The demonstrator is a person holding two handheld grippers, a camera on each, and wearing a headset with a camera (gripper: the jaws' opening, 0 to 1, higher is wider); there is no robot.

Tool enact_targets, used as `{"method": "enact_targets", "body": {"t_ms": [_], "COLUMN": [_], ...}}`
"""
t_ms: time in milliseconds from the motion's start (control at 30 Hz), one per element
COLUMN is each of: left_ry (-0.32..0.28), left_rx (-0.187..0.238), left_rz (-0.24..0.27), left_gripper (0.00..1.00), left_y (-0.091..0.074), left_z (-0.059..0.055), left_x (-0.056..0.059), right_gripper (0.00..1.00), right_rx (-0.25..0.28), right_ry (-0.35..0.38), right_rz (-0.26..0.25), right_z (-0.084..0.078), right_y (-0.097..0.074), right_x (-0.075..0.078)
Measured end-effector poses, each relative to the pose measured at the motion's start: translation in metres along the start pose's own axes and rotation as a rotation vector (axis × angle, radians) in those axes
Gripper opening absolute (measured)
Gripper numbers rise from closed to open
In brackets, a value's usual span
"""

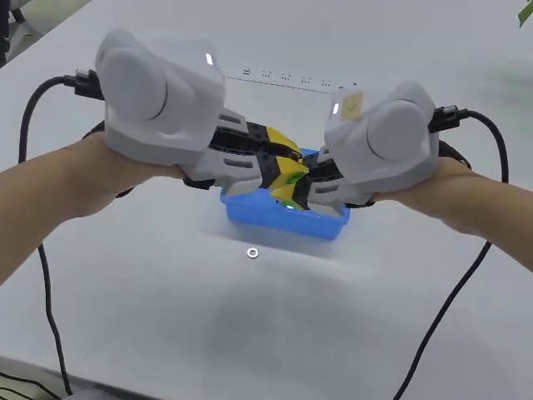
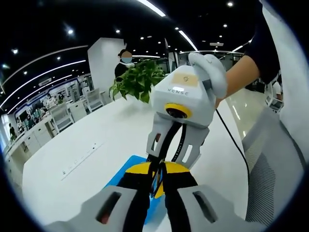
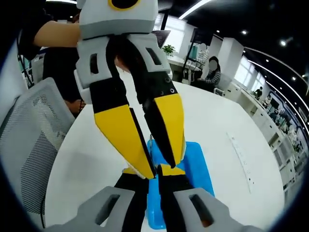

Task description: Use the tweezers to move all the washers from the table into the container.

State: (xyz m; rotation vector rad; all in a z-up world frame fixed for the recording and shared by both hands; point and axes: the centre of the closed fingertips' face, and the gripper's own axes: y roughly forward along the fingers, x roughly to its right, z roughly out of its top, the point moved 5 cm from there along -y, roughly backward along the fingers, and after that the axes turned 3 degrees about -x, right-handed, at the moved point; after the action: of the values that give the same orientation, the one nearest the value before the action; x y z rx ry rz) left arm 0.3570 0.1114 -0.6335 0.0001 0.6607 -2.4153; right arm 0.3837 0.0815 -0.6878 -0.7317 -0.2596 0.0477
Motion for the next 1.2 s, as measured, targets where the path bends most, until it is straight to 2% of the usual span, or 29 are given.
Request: {"method": "enact_targets", "body": {"t_ms": [67,200,267,333,467,633,800,900,1200], "left_ry": [0.011,0.115,0.133,0.179,0.201,0.187,0.141,0.122,0.110], "left_rx": [0.001,-0.064,-0.066,-0.071,-0.089,-0.100,-0.081,-0.075,-0.075], "left_rz": [-0.016,-0.025,-0.030,-0.025,-0.042,-0.066,-0.099,-0.108,-0.106], "left_gripper": [0.08,0.07,0.07,0.06,0.05,0.04,0.05,0.04,0.04], "left_y": [-0.002,-0.003,-0.003,-0.003,-0.003,-0.003,-0.004,-0.003,0.003], "left_z": [0.002,0.002,0.004,0.005,0.003,0.002,0.002,0.002,0.003], "left_x": [0.003,0.007,0.008,0.008,0.008,0.006,-0.003,-0.008,-0.007], "right_gripper": [0.08,0.08,0.08,0.08,0.09,0.10,0.12,0.12,0.22], "right_rx": [0.001,-0.014,-0.010,-0.006,-0.014,-0.015,-0.006,-0.006,0.003], "right_ry": [-0.001,-0.035,-0.032,-0.030,-0.051,-0.097,-0.118,-0.115,-0.078], "right_rz": [0.002,0.001,0.004,0.004,0.001,-0.014,-0.034,-0.047,-0.064], "right_z": [0.000,-0.001,0.000,0.001,0.000,-0.003,-0.003,-0.004,-0.003], "right_y": [0.000,0.002,0.002,0.001,0.000,-0.001,-0.003,-0.005,-0.009], "right_x": [-0.001,-0.002,-0.002,-0.002,-0.004,-0.005,-0.004,-0.002,0.004]}}
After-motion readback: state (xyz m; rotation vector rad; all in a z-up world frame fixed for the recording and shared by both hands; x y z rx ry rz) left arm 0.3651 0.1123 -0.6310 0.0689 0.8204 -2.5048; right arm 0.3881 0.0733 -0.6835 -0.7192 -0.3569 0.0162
